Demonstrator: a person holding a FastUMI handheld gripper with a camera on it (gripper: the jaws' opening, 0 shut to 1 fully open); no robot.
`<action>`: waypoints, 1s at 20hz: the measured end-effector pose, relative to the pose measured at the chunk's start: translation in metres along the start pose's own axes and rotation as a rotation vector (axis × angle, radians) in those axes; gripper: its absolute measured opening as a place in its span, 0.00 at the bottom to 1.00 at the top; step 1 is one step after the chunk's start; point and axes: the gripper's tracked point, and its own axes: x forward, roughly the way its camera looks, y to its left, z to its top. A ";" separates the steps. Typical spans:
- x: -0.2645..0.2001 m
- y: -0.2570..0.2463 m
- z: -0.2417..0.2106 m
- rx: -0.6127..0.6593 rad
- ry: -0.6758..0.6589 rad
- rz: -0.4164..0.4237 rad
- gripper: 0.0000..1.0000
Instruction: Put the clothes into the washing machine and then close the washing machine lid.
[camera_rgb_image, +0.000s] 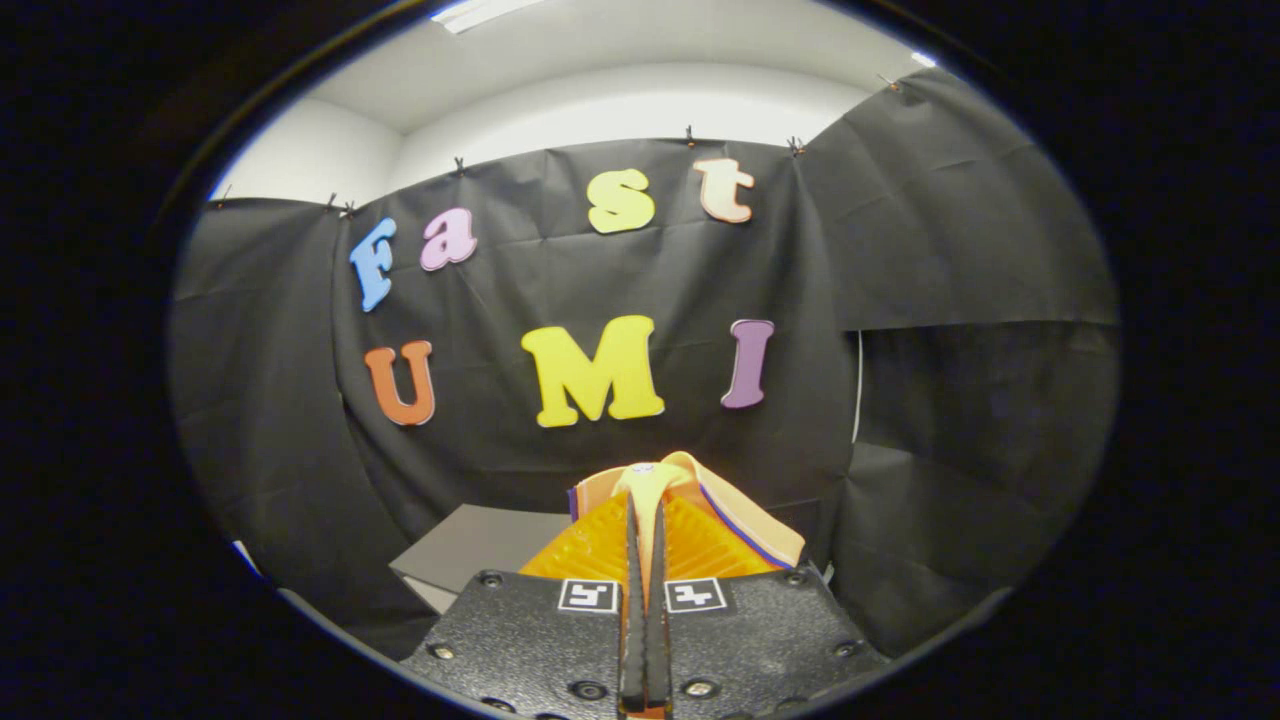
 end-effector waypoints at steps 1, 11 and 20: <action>0.006 -0.011 0.001 -0.003 0.006 -0.009 0.04; 0.137 -0.088 -0.079 0.013 0.204 0.009 0.04; 0.237 -0.146 -0.223 -0.041 0.488 0.006 0.04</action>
